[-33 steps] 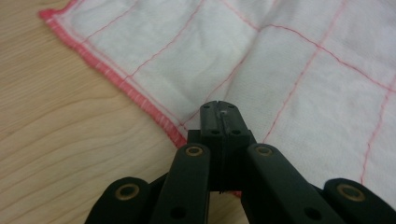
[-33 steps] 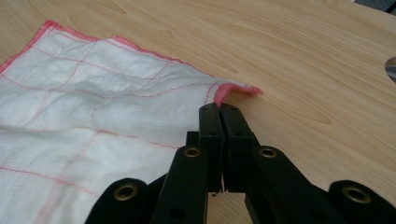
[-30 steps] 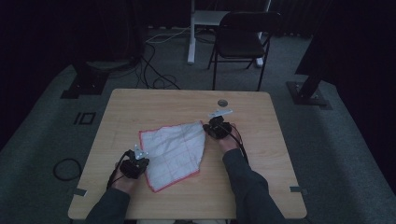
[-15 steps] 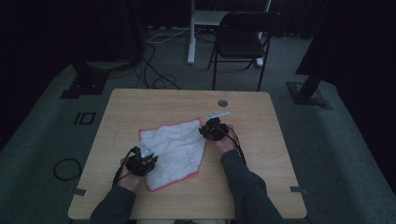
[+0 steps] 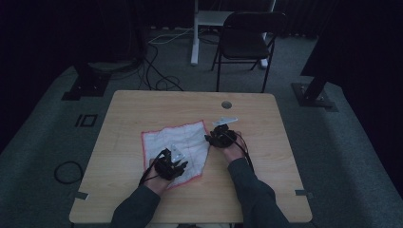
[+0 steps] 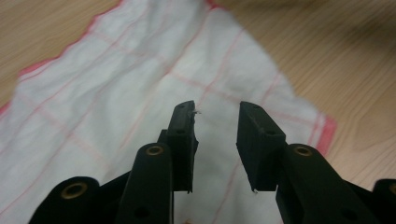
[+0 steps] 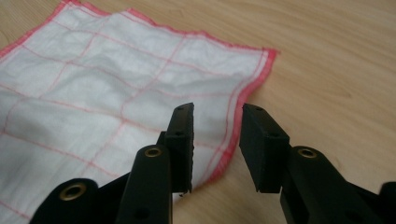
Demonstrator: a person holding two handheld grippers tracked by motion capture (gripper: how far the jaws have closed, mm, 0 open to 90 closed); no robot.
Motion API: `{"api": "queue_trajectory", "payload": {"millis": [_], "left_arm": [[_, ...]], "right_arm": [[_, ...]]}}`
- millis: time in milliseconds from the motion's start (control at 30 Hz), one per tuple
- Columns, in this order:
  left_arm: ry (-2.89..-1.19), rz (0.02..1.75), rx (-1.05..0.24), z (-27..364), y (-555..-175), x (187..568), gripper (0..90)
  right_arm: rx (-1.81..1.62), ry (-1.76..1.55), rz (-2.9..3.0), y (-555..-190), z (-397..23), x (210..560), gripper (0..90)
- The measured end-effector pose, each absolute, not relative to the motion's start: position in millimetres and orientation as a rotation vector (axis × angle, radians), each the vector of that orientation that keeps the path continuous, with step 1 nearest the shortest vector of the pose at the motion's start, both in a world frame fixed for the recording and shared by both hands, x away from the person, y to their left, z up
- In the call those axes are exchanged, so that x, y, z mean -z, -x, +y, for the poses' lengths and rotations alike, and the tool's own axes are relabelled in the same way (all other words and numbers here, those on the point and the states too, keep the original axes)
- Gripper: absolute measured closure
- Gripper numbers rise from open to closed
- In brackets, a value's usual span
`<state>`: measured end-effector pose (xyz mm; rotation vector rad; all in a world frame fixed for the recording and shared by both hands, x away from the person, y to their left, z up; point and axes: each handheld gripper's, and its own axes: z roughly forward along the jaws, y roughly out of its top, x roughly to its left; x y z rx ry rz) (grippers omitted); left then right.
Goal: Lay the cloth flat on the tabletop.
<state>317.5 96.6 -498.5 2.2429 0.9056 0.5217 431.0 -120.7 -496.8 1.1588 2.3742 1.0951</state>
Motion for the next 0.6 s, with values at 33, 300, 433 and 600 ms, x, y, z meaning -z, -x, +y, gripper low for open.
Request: {"api": "queue_trajectory", "payload": {"millis": [33, 300, 433, 600], "left_arm": [[-2.244, 0.897, -0.513, 92, -318, 499, 66.4], [-2.262, 0.873, -0.489, 59, -327, 509, 62.7], [-2.276, 0.866, -0.487, 45, -330, 515, 60.3], [-2.305, 0.886, -0.503, 33, -334, 524, 57.5]], "right_arm": [[-1.096, -1.166, 2.371, -430, -123, 498, 64.4], [-1.079, -1.227, 2.339, -421, -138, 508, 62.5], [-1.085, -1.24, 2.328, -417, -145, 511, 62.2], [-1.097, -1.248, 2.317, -413, -152, 511, 62.0]]}}
